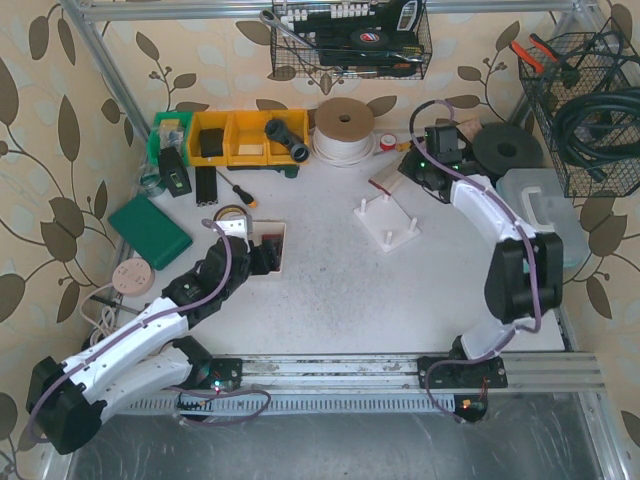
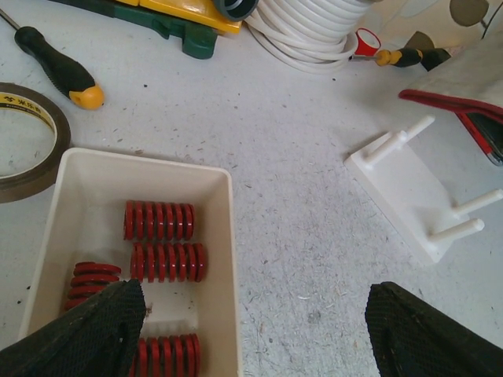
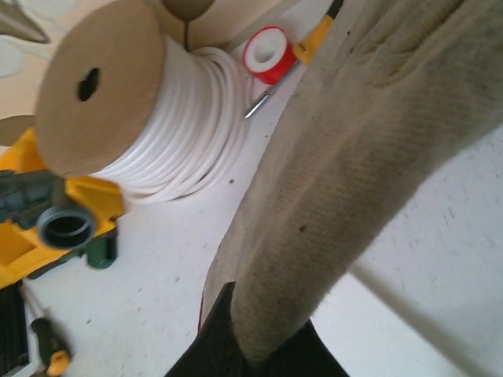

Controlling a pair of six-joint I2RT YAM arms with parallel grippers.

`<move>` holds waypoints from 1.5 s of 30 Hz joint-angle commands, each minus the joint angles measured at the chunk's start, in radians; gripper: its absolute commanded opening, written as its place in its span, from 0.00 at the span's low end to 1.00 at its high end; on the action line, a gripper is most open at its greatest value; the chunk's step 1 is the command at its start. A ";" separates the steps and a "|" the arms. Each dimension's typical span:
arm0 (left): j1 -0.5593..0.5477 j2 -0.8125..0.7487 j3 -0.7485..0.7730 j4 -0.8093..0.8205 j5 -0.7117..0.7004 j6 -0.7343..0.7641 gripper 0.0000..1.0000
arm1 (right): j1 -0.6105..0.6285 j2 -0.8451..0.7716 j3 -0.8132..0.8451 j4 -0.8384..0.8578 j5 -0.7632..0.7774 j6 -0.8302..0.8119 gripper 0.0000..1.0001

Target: Install the large spring

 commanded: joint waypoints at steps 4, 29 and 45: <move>0.007 0.072 0.075 0.017 0.027 0.028 0.80 | -0.057 0.185 0.134 0.137 -0.032 -0.011 0.00; 0.007 0.157 0.113 0.017 0.018 0.041 0.81 | -0.121 0.523 0.299 0.233 -0.088 0.035 0.69; 0.012 0.137 0.100 0.022 0.018 0.032 0.81 | -0.057 0.322 0.129 0.085 -0.021 0.008 0.88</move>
